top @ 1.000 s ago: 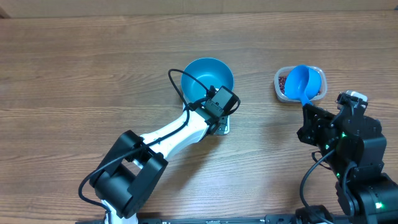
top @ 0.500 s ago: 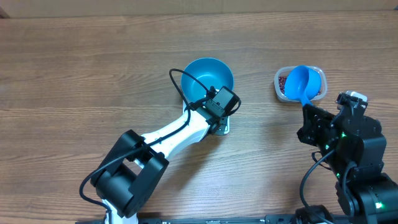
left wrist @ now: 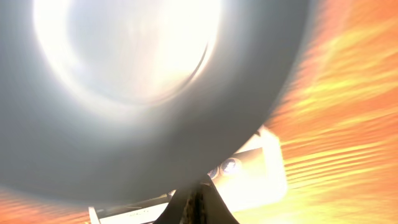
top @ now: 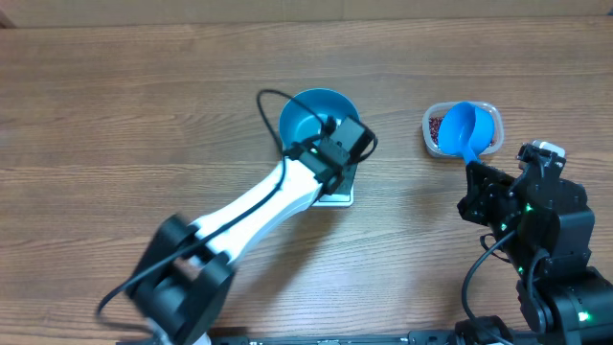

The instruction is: Scoop item into bowl and weigh 150g on scale

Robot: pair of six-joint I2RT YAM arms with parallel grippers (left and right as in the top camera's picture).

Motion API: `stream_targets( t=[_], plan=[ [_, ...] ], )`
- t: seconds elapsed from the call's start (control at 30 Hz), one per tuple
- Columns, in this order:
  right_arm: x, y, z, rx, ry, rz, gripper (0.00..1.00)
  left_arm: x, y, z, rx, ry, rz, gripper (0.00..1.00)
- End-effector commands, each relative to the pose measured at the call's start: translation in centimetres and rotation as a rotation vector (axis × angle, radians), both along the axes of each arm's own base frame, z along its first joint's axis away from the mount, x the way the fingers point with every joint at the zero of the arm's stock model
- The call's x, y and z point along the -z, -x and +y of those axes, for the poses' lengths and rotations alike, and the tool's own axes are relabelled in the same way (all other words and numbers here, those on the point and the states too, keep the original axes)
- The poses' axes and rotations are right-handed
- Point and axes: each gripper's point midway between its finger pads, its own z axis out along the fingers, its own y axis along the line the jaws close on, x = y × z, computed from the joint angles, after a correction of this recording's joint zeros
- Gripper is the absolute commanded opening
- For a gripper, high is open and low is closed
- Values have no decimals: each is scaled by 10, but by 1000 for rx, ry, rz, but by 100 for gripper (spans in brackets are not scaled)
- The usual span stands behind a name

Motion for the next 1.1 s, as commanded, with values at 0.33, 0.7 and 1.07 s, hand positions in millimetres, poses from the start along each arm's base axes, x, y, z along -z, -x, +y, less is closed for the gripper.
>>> stream_targets(
  t=[0.33, 0.7, 1.07],
  plan=[
    [25, -42, 1, -75, 166, 86, 4, -176, -4, 38, -77, 213, -358, 4],
    [37, -88, -10, -74, 344, 102, 4, -179, -28, 85, -16, 247, -320, 19],
    [-26, -85, -23, -25, 407, 43, 4, -184, -31, 78, -56, 312, -320, 100]
  ],
)
